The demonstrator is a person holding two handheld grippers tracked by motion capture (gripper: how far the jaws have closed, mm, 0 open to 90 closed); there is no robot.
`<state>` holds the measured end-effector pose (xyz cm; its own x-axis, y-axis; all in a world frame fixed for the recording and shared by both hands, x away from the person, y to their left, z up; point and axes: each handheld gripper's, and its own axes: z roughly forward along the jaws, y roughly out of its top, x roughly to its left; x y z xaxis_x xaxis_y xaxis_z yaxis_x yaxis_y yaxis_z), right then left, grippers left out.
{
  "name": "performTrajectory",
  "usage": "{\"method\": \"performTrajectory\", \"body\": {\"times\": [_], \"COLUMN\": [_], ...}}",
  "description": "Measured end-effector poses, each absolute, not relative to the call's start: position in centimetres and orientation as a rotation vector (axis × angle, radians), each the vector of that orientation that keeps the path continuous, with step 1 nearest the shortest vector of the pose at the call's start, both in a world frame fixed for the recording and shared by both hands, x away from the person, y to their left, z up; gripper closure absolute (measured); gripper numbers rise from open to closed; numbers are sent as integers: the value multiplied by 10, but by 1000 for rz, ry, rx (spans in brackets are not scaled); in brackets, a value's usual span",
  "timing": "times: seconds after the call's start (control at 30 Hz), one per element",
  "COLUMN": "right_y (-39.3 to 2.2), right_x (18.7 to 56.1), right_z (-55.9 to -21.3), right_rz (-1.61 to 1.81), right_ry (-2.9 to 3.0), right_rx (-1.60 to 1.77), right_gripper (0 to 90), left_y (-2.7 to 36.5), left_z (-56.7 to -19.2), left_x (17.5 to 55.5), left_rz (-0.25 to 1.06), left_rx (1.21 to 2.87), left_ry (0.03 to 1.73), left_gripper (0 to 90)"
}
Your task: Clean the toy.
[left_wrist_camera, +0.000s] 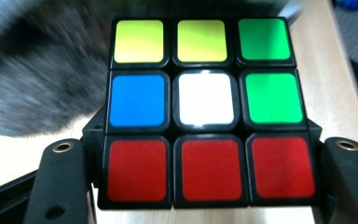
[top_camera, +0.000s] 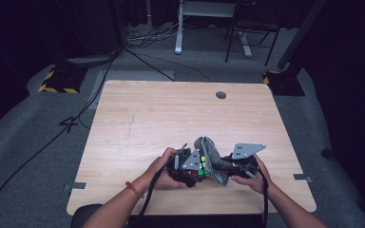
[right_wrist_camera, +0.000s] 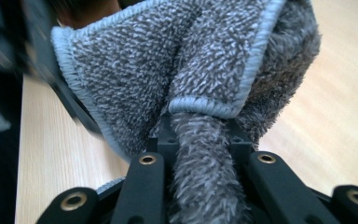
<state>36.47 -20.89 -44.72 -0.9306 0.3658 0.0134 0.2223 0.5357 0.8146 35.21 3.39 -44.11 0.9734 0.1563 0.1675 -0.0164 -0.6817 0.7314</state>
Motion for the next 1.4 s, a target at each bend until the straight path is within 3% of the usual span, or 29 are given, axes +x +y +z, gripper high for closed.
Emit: {"method": "performTrajectory", "body": {"times": [0.8,1.4], "right_y": [-218,-210], "right_x": [349,342], "right_z": [-439,-431], "right_rz": [1447,1458], "right_ry": [2535,2546], "right_rx": [413,363], "right_gripper": [758,757], "left_y": [36,25], "left_z": [-437,-454], "left_x": [354,357], "left_rz": [298,302], "left_rx": [2290,2390], "left_ry": [106,90], "left_gripper": [329,332]}}
